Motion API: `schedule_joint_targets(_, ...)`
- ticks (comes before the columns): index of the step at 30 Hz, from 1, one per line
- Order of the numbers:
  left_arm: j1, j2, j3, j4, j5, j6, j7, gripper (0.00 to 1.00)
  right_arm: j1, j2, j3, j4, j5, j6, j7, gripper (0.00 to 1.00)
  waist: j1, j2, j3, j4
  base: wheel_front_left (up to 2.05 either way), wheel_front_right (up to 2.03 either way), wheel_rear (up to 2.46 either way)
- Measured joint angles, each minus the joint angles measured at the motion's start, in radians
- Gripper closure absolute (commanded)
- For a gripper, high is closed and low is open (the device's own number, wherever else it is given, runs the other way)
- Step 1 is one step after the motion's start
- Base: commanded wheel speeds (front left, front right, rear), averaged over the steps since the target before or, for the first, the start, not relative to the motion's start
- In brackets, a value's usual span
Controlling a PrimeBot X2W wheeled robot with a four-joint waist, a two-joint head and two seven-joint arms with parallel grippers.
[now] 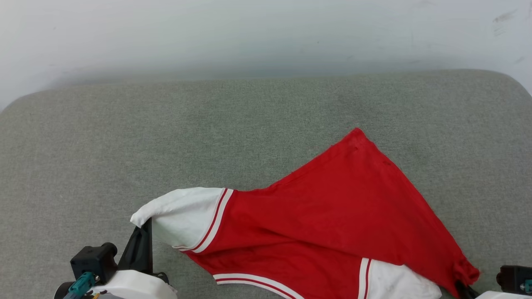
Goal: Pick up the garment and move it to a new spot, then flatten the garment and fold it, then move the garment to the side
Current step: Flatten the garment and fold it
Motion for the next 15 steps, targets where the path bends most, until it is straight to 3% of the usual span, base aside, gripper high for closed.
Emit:
schedule_joint_targets(1, -0.001, 0.0, -0.001, 0.001, 0.0, 0.0, 0.0, 1.0, 0.015, 0.014, -0.002, -0.005, 0.0, 0.0, 0.012, 0.72, 0.0001, 0.0, 0.003, 0.001, 0.0, 0.0, 0.0)
schedule_joint_targets(2, -0.001, 0.0, -0.003, 0.001, 0.0, 0.0, 0.001, 1.0, 0.021, 0.021, -0.003, -0.012, 0.0, 0.0, 0.021, 0.13, 0.0001, 0.0, 0.004, 0.001, 0.0, 0.0, 0.0)
schedule_joint_targets(3, -0.002, 0.0, -0.005, 0.002, 0.0, 0.0, 0.001, 1.0, 0.021, 0.023, -0.001, -0.025, 0.002, 0.0, 0.02, 0.0, 0.0001, 0.0, 0.006, 0.001, 0.0, 0.0, 0.0)
schedule_joint_targets(9, -0.013, -0.004, -0.016, 0.001, 0.002, 0.0, 0.003, 1.0, -0.048, 0.004, -0.014, -0.127, 0.024, 0.0, -0.099, 0.0, 0.0001, 0.0, 0.01, 0.005, 0.0, 0.0, 0.0)
schedule_joint_targets(15, -0.06, -0.011, -0.028, -0.015, 0.011, -0.006, 0.001, 1.0, -0.268, -0.059, -0.015, -0.082, 0.085, 0.0, -0.128, 0.0, 0.0002, 0.0, 0.045, 0.023, 0.0, 0.0, 0.0)
